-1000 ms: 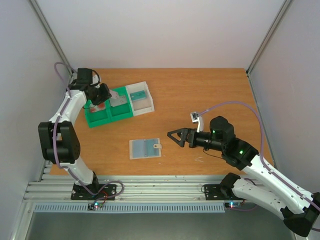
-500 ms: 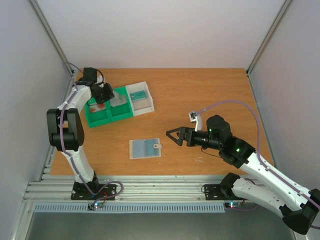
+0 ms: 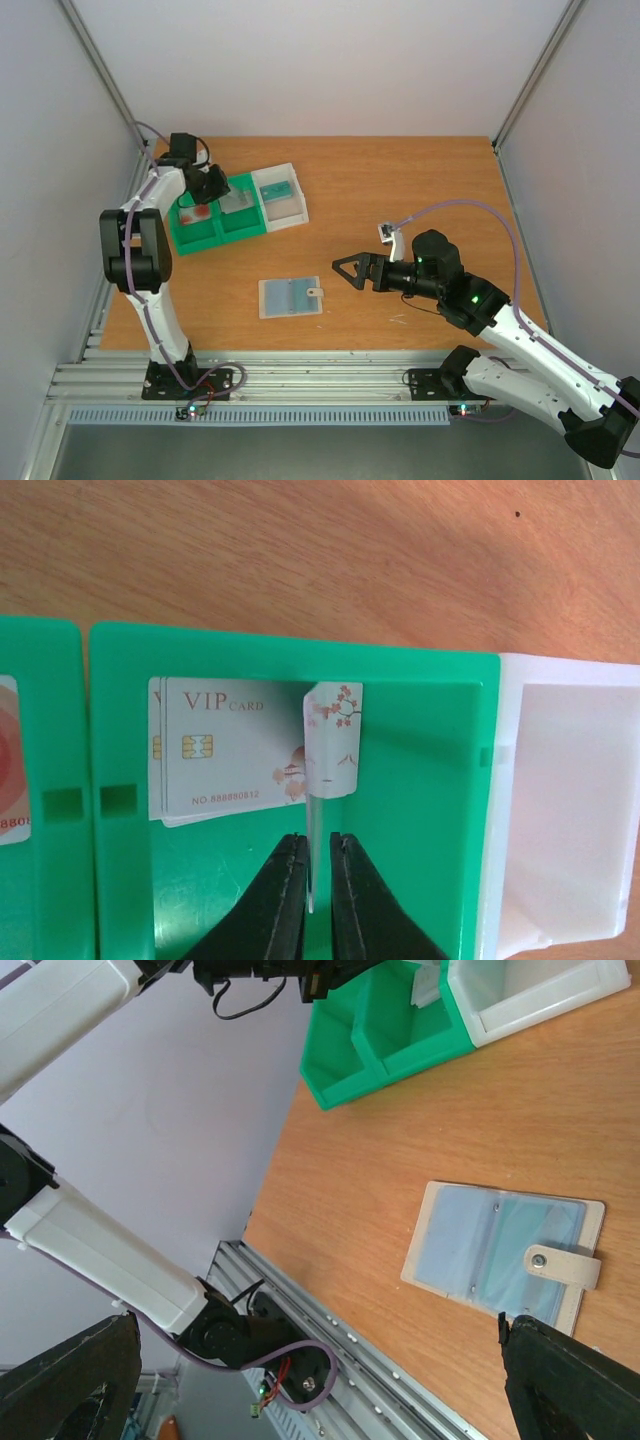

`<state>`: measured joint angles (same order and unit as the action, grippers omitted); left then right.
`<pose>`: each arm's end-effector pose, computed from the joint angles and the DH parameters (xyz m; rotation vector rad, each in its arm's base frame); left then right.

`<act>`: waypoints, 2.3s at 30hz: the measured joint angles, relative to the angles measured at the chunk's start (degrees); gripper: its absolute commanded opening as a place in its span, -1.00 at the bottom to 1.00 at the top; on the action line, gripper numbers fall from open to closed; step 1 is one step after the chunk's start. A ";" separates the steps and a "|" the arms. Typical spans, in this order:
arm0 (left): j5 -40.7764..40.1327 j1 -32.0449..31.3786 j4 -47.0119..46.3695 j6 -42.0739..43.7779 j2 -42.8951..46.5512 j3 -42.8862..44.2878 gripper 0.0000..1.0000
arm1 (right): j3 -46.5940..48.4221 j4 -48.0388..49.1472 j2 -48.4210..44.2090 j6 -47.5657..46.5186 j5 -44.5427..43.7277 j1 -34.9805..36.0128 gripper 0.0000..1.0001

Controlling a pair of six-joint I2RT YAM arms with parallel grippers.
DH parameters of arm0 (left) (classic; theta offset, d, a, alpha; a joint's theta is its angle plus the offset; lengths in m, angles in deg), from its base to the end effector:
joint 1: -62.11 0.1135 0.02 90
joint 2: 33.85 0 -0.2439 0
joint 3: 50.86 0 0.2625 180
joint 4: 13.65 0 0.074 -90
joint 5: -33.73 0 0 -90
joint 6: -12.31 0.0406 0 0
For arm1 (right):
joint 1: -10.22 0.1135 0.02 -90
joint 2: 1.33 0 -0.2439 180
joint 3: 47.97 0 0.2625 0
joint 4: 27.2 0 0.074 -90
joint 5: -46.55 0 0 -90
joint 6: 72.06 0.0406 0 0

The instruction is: Take the credit cards out of the card holder

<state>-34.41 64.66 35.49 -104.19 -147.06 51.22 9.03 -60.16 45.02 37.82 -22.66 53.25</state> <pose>0.4293 0.0040 0.1900 -0.5313 2.5905 -0.6443 0.1460 0.1560 0.2960 -0.6671 1.9836 1.0519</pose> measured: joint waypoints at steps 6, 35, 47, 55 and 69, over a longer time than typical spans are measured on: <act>-0.74 0.00 0.74 0.00 -1.62 0.94 -0.67 | 0.00 0.00 0.13 0.85 -0.20 0.00 0.97; 5.57 -1.33 10.10 1.75 18.47 -10.01 0.99 | 4.07 -10.99 3.67 0.83 -4.92 0.00 0.96; 5.99 -12.35 13.29 3.96 33.09 -23.87 0.62 | 4.04 -12.46 8.55 0.15 -5.68 0.02 0.33; 6.62 -17.70 10.56 0.44 39.67 -36.74 0.14 | 3.63 -7.74 16.11 0.61 -5.81 1.97 -0.04; 9.64 -19.41 0.04 -6.56 44.59 -50.40 -0.09 | 2.58 6.38 35.76 0.94 -5.46 9.99 -0.08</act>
<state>-24.77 45.25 35.53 -110.75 -102.47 0.82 11.61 -53.78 80.77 38.76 -28.12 63.24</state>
